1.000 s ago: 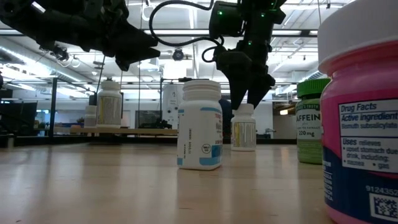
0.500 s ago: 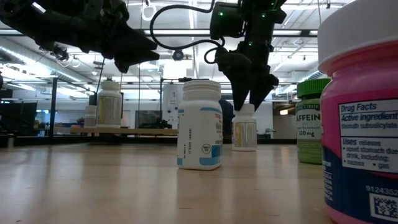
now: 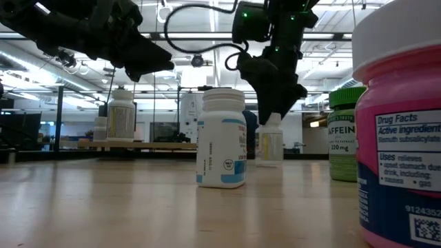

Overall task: Pick and place medicine bottles onto shelf by color
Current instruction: Put the white pill bottle on the shelf

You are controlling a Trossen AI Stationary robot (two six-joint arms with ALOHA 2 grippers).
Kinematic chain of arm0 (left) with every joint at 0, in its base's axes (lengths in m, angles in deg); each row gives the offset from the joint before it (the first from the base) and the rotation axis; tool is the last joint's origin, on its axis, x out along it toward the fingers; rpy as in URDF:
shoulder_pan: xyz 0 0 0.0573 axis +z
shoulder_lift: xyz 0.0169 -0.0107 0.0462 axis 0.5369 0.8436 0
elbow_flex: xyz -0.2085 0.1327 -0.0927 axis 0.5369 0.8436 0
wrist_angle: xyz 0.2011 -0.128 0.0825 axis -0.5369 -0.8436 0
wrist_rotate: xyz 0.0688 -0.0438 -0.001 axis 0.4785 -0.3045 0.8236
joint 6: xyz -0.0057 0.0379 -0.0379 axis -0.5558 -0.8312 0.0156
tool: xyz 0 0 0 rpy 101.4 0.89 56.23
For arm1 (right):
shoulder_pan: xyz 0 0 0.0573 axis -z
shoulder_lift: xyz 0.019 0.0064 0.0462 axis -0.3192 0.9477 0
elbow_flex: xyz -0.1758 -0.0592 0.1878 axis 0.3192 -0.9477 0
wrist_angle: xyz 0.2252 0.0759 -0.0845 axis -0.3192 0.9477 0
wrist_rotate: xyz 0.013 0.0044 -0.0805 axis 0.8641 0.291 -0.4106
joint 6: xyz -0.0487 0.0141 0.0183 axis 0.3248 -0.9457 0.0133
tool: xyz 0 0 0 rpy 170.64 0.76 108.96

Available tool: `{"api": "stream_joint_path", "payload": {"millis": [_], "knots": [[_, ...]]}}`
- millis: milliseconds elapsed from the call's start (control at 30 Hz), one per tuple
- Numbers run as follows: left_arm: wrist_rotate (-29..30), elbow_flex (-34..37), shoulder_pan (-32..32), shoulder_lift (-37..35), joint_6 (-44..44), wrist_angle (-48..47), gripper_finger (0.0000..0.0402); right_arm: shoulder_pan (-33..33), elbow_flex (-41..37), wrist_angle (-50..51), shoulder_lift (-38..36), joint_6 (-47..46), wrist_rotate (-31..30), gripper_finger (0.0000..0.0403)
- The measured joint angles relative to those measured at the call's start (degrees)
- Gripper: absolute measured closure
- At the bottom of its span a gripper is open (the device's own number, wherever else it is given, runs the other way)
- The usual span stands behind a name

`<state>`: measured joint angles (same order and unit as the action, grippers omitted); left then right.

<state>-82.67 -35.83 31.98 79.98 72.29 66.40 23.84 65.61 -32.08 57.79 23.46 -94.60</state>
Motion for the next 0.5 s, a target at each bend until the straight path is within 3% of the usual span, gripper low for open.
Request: {"api": "stream_joint_path", "payload": {"millis": [167,500], "knots": [[0.18,0.55,1.15,-5.49,-0.25,-7.43,0.0264,-2.3,0.04,-1.46,-0.13,2.96,-2.9,0.0194],[0.09,13.63,2.55,-18.1,0.43,8.4,0.032,-4.13,5.61,-7.6,-0.13,4.66,-2.4,0.0192]]}}
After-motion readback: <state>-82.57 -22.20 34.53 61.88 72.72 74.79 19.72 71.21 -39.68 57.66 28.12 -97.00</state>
